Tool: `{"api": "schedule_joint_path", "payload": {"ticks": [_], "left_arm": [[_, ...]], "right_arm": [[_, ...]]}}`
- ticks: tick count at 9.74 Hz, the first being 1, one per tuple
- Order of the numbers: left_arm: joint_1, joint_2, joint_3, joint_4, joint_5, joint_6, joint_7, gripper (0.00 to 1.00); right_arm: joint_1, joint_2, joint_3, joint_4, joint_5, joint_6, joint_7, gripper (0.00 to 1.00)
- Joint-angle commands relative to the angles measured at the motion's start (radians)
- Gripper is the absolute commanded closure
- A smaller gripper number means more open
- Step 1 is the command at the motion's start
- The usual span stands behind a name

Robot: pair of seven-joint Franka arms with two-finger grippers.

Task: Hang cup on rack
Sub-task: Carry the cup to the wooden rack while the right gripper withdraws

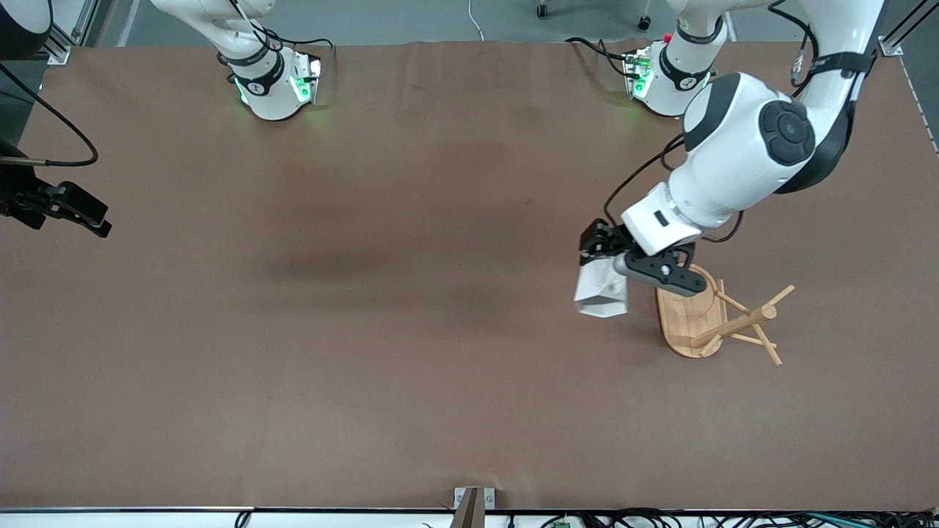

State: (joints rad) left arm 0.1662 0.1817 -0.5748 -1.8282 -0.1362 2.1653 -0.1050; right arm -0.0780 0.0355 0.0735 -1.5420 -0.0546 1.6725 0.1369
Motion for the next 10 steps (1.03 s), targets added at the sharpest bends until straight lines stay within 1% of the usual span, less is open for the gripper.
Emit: {"api": "schedule_joint_path", "payload": {"ticks": [1, 2, 3, 4, 5, 6, 7, 10], "left_arm": [[0.004, -0.125, 0.059, -0.173, -0.006, 0.01, 0.074, 0.99], [0.006, -0.149, 0.073, -0.212, -0.055, 0.011, 0.127, 1.0], [0.006, -0.175, 0.102, -0.265, -0.095, 0.019, 0.215, 1.0], [0.006, -0.185, 0.133, -0.295, -0.118, 0.027, 0.297, 1.0], [0.006, -0.183, 0.156, -0.31, -0.146, 0.031, 0.362, 0.99], [0.006, -0.18, 0.177, -0.319, -0.169, 0.042, 0.396, 0.99], [0.006, -0.171, 0.191, -0.319, -0.171, 0.05, 0.422, 0.99], [0.007, -0.148, 0.248, -0.318, -0.171, 0.051, 0.499, 1.0]], "right_arm": [[-0.04, 0.001, 0.009, 0.052, -0.011, -0.052, 0.014, 0.0], [-0.058, 0.001, 0.009, 0.092, -0.011, -0.126, 0.013, 0.0], [-0.06, 0.0, 0.012, 0.12, -0.01, -0.152, 0.013, 0.0], [-0.059, 0.0, 0.014, 0.12, -0.01, -0.152, 0.015, 0.0], [-0.063, -0.002, 0.012, 0.12, 0.011, -0.151, 0.013, 0.0], [-0.078, -0.003, 0.008, 0.12, 0.085, -0.154, 0.013, 0.0], [-0.1, -0.003, 0.011, 0.119, 0.091, -0.157, 0.012, 0.0], [-0.097, -0.012, 0.014, 0.117, 0.088, -0.186, 0.02, 0.0]]}}
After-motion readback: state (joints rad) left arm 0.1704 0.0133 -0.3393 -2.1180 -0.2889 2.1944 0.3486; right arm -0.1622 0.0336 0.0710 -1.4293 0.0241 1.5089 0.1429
